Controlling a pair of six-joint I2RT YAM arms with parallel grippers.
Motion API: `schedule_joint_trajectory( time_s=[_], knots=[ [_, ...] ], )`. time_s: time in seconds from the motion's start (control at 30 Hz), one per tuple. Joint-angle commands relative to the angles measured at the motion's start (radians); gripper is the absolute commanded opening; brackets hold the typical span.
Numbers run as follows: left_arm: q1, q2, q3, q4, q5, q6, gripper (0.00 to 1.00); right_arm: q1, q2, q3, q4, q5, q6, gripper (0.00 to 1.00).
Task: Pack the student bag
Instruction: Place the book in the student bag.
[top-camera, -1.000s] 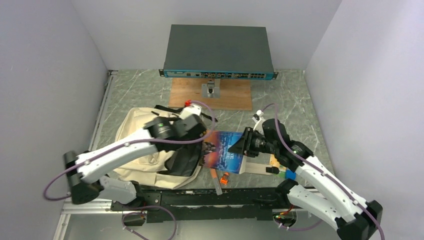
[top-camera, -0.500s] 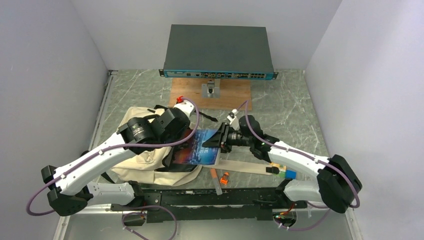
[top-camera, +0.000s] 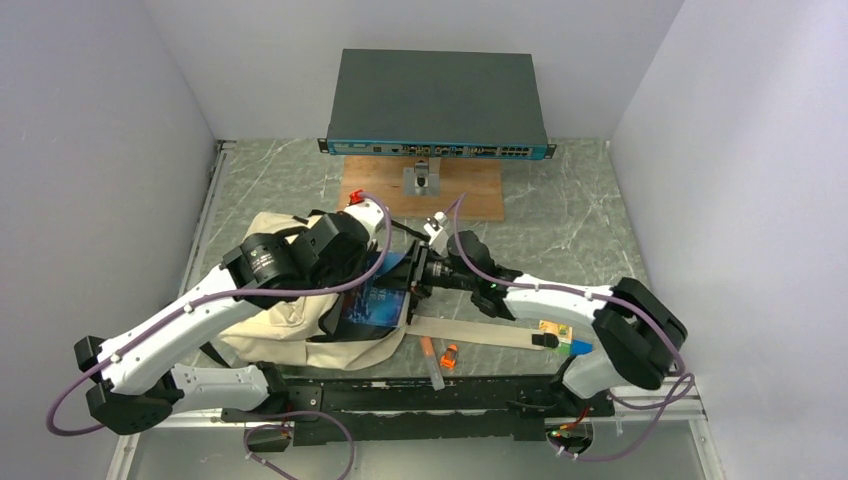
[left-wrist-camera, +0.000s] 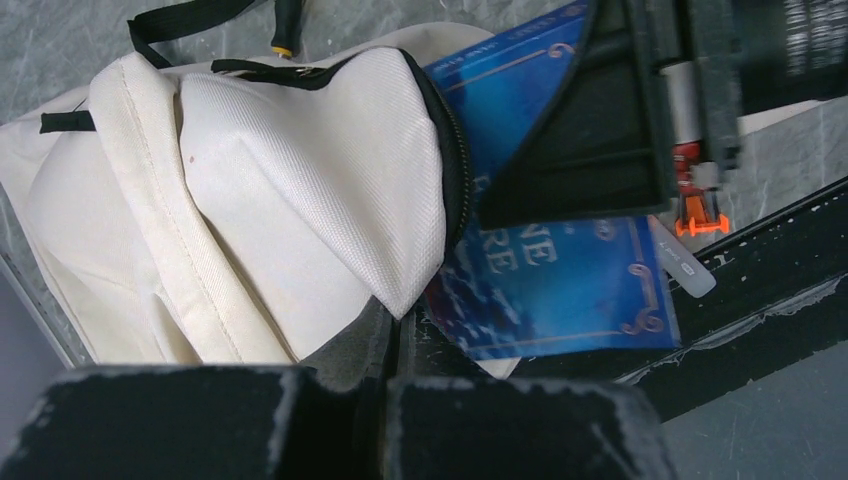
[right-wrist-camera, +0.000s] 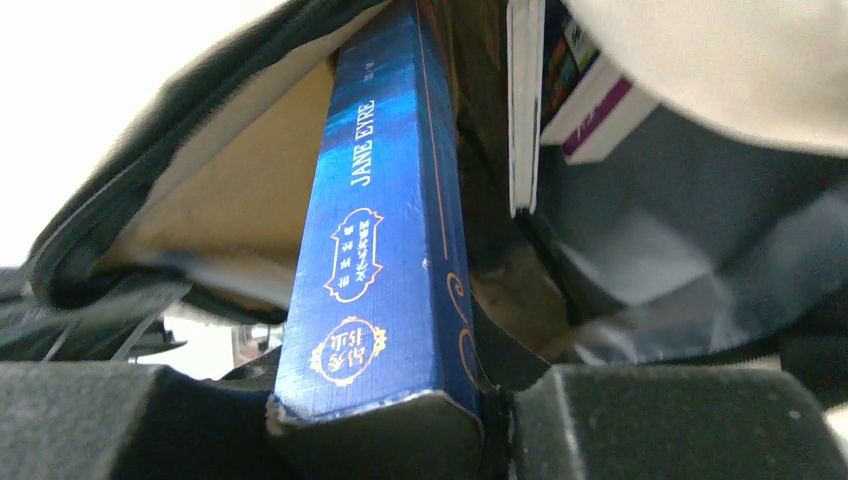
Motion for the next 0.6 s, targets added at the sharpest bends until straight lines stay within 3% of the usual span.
schedule_joint_trajectory(
  time_s=[0.0, 0.23, 0.27, 0.33, 0.43, 0.57],
  knots=[
    [-0.004, 0.018, 0.115, 0.050, 0.049, -0.021, 0.00, 0.021, 0.059, 0.130, 0.356, 0.110, 0.005, 0.00],
    [-0.005, 0.003, 0.095, 0.013, 0.027, -0.032, 0.00, 0.084, 0.264, 0.248, 0.453, 0.285, -0.051, 0.00],
    [-0.004, -0.006, 0.078, 0.020, 0.027, -0.029, 0.00, 0.084, 0.294, 0.263, 0.446, 0.287, -0.065, 0.07],
    [-0.005, -0.009, 0.033, 0.020, 0.015, -0.032, 0.00, 0.081, 0.353, 0.258, 0.511, 0.258, -0.085, 0.31],
    [-0.006, 0.009, -0.026, -0.001, 0.017, -0.067, 0.00, 0.077, 0.365, 0.235, 0.458, 0.216, -0.087, 0.67],
    [-0.006, -0.057, -0.137, 0.077, 0.021, -0.099, 0.00, 0.069, 0.309, 0.173, 0.369, 0.123, -0.089, 0.84]
  ],
)
